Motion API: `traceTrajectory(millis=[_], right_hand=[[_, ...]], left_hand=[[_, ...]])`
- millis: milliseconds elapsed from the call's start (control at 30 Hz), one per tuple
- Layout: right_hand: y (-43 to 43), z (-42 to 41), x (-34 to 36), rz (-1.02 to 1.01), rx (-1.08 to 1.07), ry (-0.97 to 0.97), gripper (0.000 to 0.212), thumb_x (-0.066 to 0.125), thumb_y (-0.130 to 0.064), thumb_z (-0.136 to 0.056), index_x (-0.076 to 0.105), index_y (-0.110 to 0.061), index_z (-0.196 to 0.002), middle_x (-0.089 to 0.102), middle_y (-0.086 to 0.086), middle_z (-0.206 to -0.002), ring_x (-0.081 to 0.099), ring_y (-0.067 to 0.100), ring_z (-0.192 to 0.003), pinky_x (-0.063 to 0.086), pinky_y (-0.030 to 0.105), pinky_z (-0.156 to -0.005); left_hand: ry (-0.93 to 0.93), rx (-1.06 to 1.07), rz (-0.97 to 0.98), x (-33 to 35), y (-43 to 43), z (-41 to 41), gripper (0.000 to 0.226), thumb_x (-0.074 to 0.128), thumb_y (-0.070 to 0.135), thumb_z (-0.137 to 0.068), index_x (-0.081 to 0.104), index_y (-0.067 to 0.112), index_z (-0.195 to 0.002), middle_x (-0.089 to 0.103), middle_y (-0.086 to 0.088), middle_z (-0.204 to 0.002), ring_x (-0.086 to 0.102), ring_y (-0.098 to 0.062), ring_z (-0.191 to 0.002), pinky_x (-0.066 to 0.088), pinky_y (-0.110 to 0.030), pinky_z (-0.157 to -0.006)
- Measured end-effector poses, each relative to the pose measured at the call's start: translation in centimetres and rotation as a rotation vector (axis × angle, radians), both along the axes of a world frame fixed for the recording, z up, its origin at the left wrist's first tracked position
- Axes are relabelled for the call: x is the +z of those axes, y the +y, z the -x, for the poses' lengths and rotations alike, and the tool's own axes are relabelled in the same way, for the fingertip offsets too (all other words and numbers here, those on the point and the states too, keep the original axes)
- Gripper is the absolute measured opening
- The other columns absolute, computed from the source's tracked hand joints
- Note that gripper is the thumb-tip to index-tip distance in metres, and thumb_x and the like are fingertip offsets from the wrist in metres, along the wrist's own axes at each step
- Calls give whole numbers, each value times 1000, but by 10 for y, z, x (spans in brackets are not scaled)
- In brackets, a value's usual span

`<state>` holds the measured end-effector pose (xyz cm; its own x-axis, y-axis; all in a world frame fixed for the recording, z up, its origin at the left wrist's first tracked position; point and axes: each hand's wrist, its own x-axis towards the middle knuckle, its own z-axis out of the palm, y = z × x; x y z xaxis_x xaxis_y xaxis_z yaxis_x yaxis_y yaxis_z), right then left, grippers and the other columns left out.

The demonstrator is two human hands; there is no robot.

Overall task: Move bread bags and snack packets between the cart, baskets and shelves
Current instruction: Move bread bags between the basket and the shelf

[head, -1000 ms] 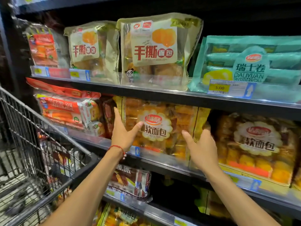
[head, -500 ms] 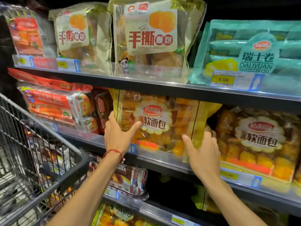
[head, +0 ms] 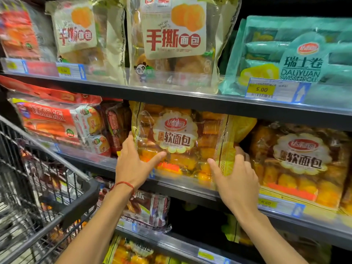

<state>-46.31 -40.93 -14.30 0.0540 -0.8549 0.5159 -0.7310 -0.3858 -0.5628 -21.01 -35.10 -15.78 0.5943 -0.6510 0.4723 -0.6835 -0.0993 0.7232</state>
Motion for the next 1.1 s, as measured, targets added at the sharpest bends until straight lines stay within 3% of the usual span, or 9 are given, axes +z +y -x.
traceTrajectory(millis=[133,200,267,400,567,667,900,1100], right_hand=[[1,3,-2,17,32,16,83,50,-68,-96,37,-11,-154,59,6,-125,60,28,-114,50,39,-88],[7,7,-3,37,71,3,78,53,-57,-101,28,-11,-159,47,9,-147,55,30,-128,48,39,-94],[17,14,-6,130,92,54,72,53,-45,-105,25,-10,-160,34,8,-160,49,29,-137,48,39,-101],[38,34,-13,325,109,225,64,61,-37,-100,41,-14,-156,37,6,-163,41,24,-147,43,42,-114],[66,59,-32,431,165,508,61,58,-47,-95,55,-15,-147,48,7,-158,40,29,-146,30,44,-119],[78,73,-51,429,179,630,64,55,-50,-96,54,-14,-149,48,9,-157,41,32,-146,32,47,-120],[89,94,-78,329,165,741,66,52,-53,-98,50,-16,-153,44,7,-161,38,31,-150,28,47,-122],[113,114,-30,202,213,757,63,53,-50,-101,52,-14,-152,47,10,-160,41,33,-149,30,51,-123]], left_hand=[[-32,-5,-66,4,2,2,128,60,84,-75,1,12,-163,10,-8,-171,19,-28,-155,25,-47,-124],[-58,29,-52,3,8,8,122,57,80,-81,2,10,-163,8,-9,-171,15,-27,-156,22,-47,-126],[-182,96,37,-1,18,22,104,58,70,-89,15,9,-162,14,-10,-170,17,-27,-155,24,-50,-125],[-531,11,51,-13,42,51,75,58,59,-95,40,17,-154,30,-7,-165,27,-27,-152,30,-47,-123],[-829,-97,-134,-36,70,79,72,45,63,-98,42,17,-154,37,-9,-160,35,-31,-147,35,-49,-117],[-922,-150,-186,-58,81,93,70,45,60,-98,47,16,-151,41,-11,-159,39,-32,-145,35,-51,-116],[-883,-182,-274,-87,88,119,68,47,56,-97,46,15,-152,38,-13,-160,36,-34,-146,35,-54,-115],[-746,-227,-430,-34,116,153,72,60,53,-94,44,15,-153,37,-13,-161,35,-36,-147,35,-55,-116]])
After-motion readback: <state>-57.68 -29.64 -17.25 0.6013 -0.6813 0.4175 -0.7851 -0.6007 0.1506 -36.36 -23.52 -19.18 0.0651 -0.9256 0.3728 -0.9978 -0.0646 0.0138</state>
